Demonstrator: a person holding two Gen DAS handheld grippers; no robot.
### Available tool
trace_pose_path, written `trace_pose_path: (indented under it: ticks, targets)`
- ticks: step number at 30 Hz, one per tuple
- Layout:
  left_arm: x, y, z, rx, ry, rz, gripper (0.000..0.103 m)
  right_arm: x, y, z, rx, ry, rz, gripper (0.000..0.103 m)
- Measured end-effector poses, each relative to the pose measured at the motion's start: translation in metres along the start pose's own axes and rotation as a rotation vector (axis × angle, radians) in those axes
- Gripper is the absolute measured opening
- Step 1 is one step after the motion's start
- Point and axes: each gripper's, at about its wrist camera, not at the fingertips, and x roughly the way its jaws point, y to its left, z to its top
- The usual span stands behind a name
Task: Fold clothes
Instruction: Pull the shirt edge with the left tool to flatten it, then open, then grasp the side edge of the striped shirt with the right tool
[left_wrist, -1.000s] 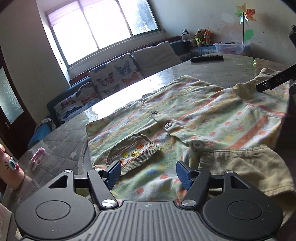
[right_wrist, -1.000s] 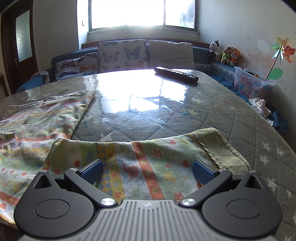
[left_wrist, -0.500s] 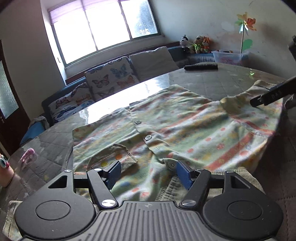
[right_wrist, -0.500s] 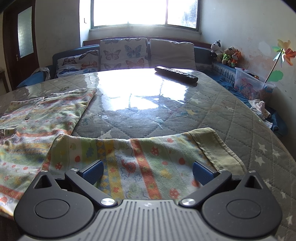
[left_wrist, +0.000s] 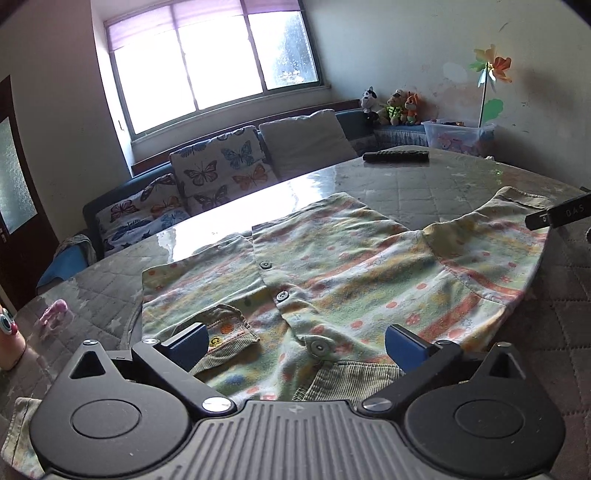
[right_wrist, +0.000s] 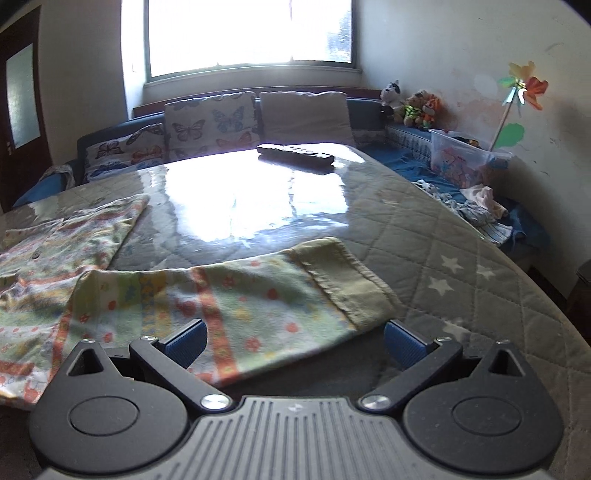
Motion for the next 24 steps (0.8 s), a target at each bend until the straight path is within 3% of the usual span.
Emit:
trace_pose_path:
  ticks: [6, 10, 18, 24]
  targets:
    - [0.000, 0.004, 0.000, -0.048, 0.018, -0.005, 0.103, 0.003, -0.020, 0.003, 0.059, 0.000, -0.030, 0.102]
    - [0.001, 0.005, -0.002, -0.071, 0.029, -0.008, 0.103, 0.007, -0.030, 0.005, 0.103, 0.003, -0.045, 0.090]
    - [0.004, 0.005, -0.005, -0.085, 0.050, 0.000, 0.103, 0.011, -0.031, 0.007, 0.093, 0.008, -0.098, 0.060]
    - [0.004, 0.009, -0.005, -0.101, 0.056, 0.013, 0.103, 0.013, -0.025, 0.010, 0.078, 0.009, -0.095, 0.031]
